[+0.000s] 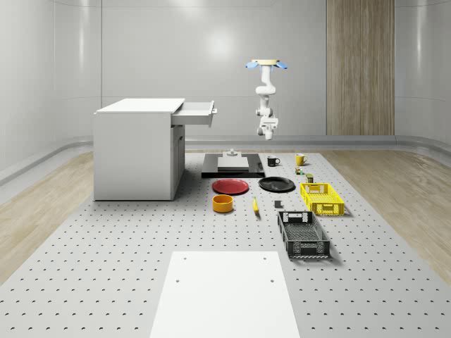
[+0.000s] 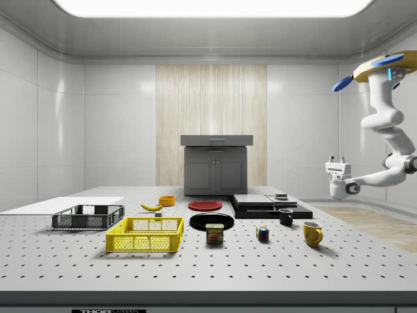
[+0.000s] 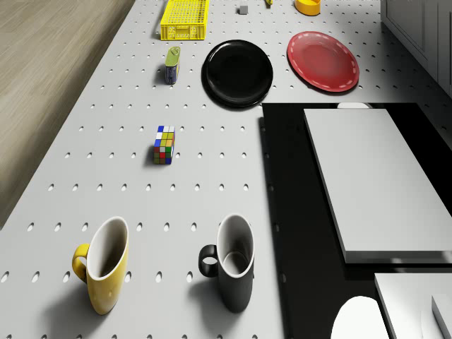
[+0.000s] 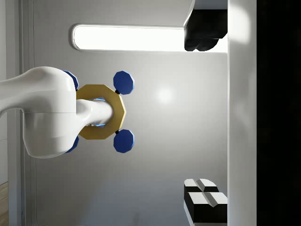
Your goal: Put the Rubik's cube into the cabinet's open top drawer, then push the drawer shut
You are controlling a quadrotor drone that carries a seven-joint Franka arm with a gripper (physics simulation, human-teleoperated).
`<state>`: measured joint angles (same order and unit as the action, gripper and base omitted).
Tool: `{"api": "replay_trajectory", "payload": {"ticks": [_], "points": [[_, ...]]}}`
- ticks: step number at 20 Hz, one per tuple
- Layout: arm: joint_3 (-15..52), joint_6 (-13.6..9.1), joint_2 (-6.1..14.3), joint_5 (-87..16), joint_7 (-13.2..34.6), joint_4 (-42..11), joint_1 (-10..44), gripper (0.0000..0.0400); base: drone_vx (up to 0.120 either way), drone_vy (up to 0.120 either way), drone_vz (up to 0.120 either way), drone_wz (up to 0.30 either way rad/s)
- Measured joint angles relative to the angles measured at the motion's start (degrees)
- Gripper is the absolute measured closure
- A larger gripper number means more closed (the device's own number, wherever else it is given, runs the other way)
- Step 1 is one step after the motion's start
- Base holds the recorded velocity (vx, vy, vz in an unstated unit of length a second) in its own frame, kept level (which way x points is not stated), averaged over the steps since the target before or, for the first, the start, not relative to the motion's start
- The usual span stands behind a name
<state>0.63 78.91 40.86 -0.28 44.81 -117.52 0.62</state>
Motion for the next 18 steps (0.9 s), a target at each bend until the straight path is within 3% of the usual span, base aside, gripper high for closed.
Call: {"api": "replay_trajectory", "payload": {"ticks": [11,18], "points": [[1.9,0.5,0.4,-2.6,0.3,-0.4,0.6,0.0000,0.120,0.120,0.000,0.000],[6.9,0.9,0.7,-9.6,1.3,-1.2,2.1,0.0000,0.120,0.120,0.000,0.000]]}}
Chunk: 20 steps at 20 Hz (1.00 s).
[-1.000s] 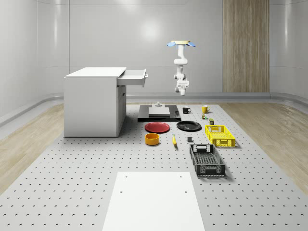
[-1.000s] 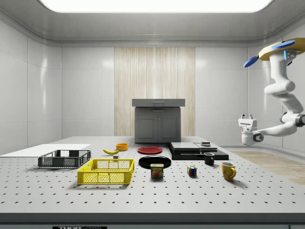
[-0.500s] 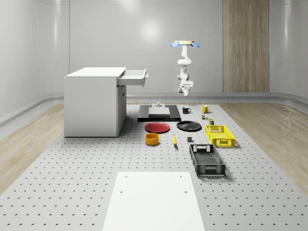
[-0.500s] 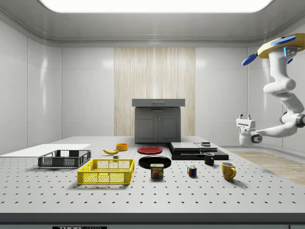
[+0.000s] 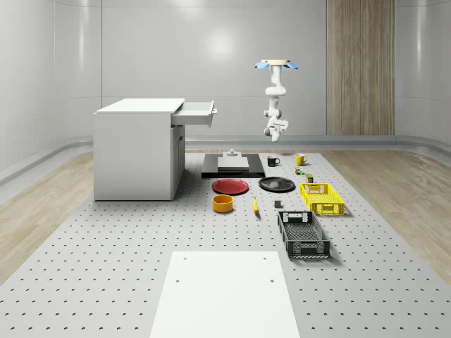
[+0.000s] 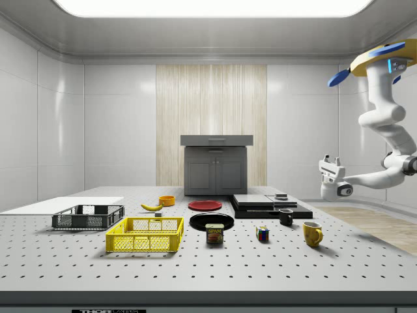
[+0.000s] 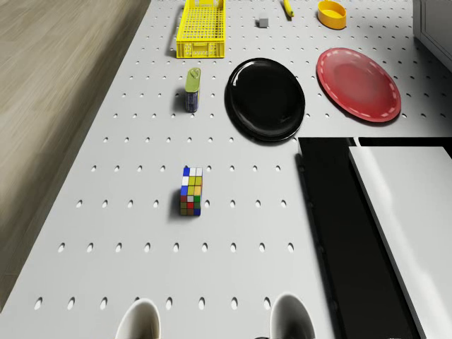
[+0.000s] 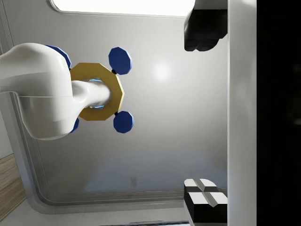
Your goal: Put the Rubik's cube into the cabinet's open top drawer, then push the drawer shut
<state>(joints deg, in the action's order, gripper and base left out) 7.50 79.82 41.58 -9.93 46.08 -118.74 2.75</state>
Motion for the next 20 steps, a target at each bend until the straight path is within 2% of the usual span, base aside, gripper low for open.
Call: {"api": "replay_trajectory", "payload": {"ticks": [5,7,10,13,15,17,20], "points": [[9.0,0.6,0.8,-12.8,1.9,-2.9,2.9,0.0000,0.120,0.120,-0.112,0.000],[14.6,1.0,1.5,-21.2,3.3,-5.8,4.8,0.0000,0.120,0.000,-0.120,0.000],[25.0,1.8,3.2,-37.6,6.8,-13.5,8.9,0.0000,0.120,0.000,-0.120,0.000],[35.9,1.8,5.6,-57.0,12.6,-24.4,14.9,0.0000,0.120,0.000,-0.120,0.000],[42.4,0.6,7.3,-69.6,17.5,-31.7,20.1,0.0000,0.120,0.100,-0.120,0.000],[47.7,-1.6,8.8,-80.4,22.7,-37.5,26.2,0.0000,0.120,0.120,-0.120,0.000],[53.8,-5.6,11.1,-91.8,29.6,-42.8,35.4,0.0000,0.120,0.120,-0.120,0.000]]}}
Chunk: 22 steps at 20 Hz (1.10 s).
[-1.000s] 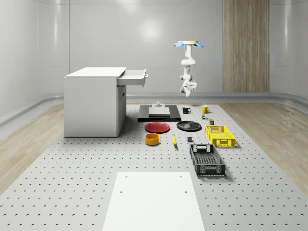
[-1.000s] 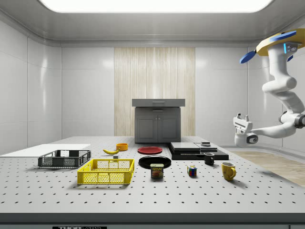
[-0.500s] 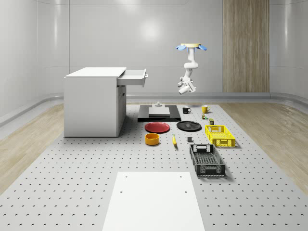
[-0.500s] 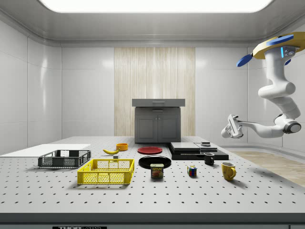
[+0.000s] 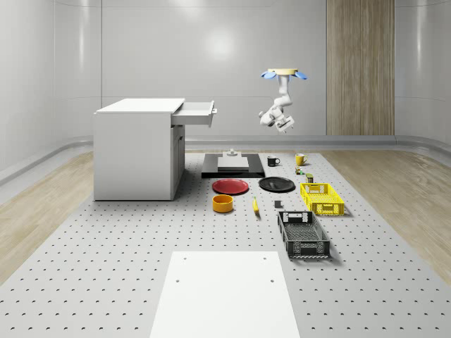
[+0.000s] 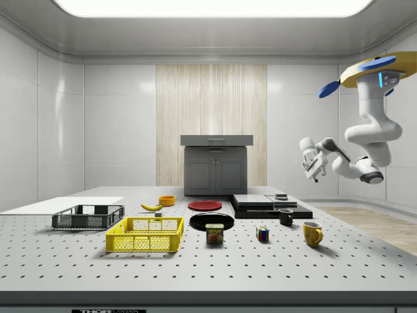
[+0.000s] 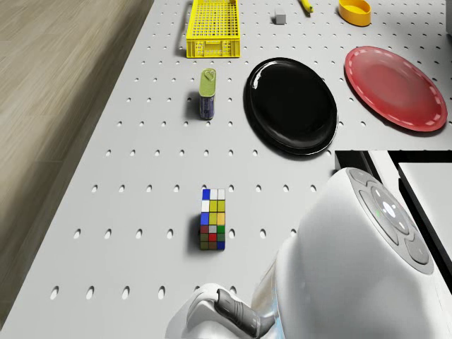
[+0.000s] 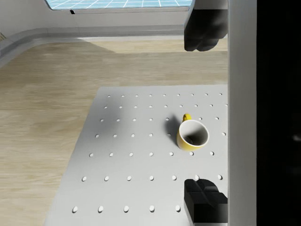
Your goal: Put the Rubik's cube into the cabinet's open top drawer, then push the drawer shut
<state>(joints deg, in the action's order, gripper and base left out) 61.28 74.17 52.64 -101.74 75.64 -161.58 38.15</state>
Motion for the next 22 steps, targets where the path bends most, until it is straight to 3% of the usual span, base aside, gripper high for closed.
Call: {"api": "replay_trajectory", "payload": {"ticks": [4,9,13,17,22], "points": [[5.0,-4.4,2.7,-7.8,6.4,-3.0,9.5,0.0000,0.120,0.120,-0.120,0.000],[8.3,-7.0,5.3,-11.2,10.8,-4.1,16.2,0.0000,0.120,0.120,-0.120,0.000],[9.6,-7.4,7.0,-11.9,12.7,-4.3,18.9,0.0000,0.120,0.110,-0.120,0.000],[10.6,-7.1,8.5,-11.8,13.8,-4.3,20.5,0.0000,0.120,0.000,0.000,0.000],[11.4,-6.1,10.1,-11.2,14.8,-4.3,21.8,0.0000,0.120,0.000,-0.112,0.000]]}}
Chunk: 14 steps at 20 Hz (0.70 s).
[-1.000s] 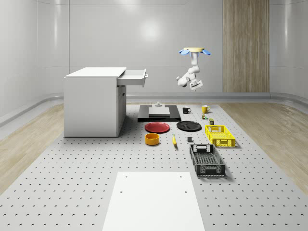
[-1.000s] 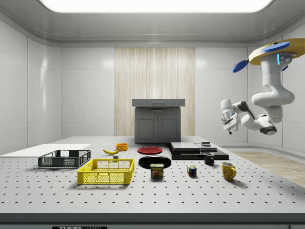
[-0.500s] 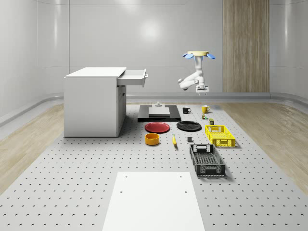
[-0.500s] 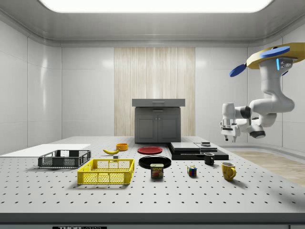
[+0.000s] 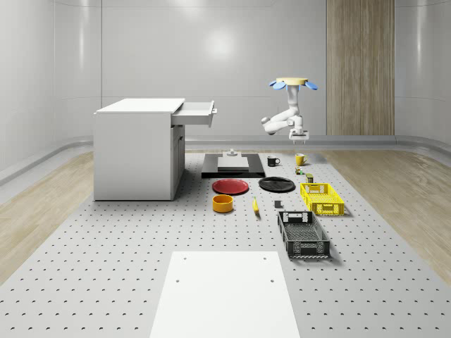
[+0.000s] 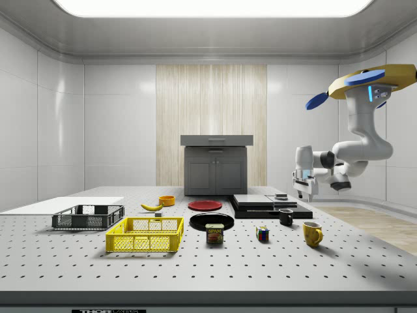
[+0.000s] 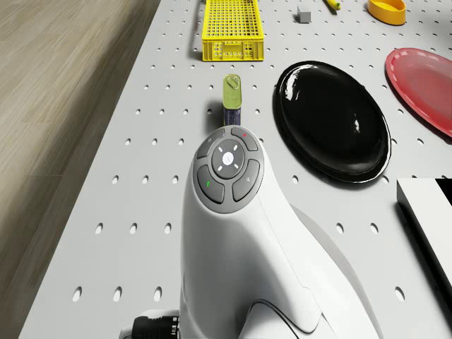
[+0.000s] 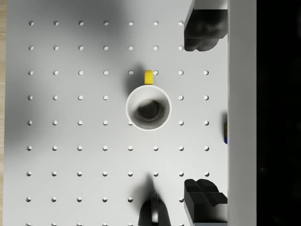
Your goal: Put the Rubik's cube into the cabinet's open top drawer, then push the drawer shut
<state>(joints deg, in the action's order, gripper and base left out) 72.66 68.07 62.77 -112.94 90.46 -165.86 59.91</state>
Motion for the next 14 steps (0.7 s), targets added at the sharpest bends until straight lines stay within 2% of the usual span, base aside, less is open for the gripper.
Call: {"api": "replay_trajectory", "payload": {"ticks": [4,10,12,14], "points": [[0.5,1.0,1.3,0.6,0.6,0.1,0.7,0.0000,0.120,-0.110,-0.120,0.000],[1.2,2.5,3.1,1.5,1.3,0.2,1.4,0.0000,0.120,-0.007,-0.120,0.000],[1.4,3.0,3.6,1.8,1.5,0.2,1.6,0.0000,0.120,0.000,-0.020,0.000],[1.5,3.5,4.2,2.1,1.7,0.3,1.8,0.0000,0.120,-0.100,0.000,0.000]]}}
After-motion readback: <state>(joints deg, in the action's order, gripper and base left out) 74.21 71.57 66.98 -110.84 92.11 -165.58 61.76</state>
